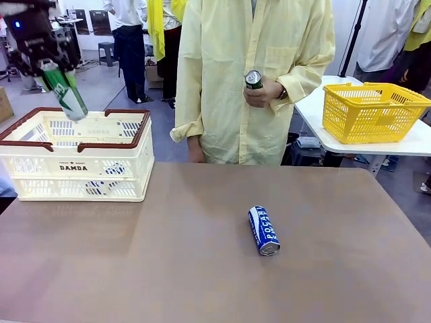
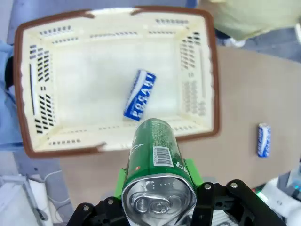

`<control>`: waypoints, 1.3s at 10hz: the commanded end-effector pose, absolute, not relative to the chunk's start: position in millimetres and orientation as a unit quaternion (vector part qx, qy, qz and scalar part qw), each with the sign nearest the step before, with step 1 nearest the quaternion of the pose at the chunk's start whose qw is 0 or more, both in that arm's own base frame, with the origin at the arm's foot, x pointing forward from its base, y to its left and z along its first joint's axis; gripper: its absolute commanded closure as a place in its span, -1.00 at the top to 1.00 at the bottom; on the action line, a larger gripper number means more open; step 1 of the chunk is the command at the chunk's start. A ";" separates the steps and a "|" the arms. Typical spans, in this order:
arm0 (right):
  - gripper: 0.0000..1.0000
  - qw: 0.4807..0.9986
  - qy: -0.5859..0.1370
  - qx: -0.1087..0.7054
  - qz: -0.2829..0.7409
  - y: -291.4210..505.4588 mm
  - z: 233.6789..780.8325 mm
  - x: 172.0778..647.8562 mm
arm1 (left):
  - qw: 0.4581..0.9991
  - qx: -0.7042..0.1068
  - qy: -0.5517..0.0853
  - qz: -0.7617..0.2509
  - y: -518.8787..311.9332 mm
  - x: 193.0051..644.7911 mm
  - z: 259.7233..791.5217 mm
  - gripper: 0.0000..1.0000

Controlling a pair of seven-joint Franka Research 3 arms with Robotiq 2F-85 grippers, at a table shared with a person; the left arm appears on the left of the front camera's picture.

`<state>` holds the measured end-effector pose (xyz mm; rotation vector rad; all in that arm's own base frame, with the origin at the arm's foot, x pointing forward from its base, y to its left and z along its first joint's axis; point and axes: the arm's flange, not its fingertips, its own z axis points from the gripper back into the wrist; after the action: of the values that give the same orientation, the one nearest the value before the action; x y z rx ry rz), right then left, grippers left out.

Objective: Place the drinks into the Shopping basket.
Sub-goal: Pick up one drink and place it into the Shopping basket.

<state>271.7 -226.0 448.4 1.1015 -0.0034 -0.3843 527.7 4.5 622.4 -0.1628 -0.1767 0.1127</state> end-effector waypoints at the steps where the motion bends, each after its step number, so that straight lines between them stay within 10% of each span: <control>1: 1.00 0.835 0.002 0.520 -0.182 -224.3 450.2 270.1 | 0.987 -0.076 -0.089 0.106 15.5 545.0 607.7 -1.00; 6: 1.00 0.835 0.002 0.520 -0.182 -224.3 450.2 270.1 | 0.977 -0.020 -0.101 0.188 18.9 556.1 507.3 -1.00; 13: 1.00 0.835 0.002 0.520 -0.182 -224.3 450.2 270.1 | 0.982 -0.019 -0.122 0.146 30.1 590.6 521.5 -1.00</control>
<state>271.7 -225.9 448.5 1.1014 -0.0033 -0.3841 569.5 25.7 524.2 -0.0470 -0.2036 0.3229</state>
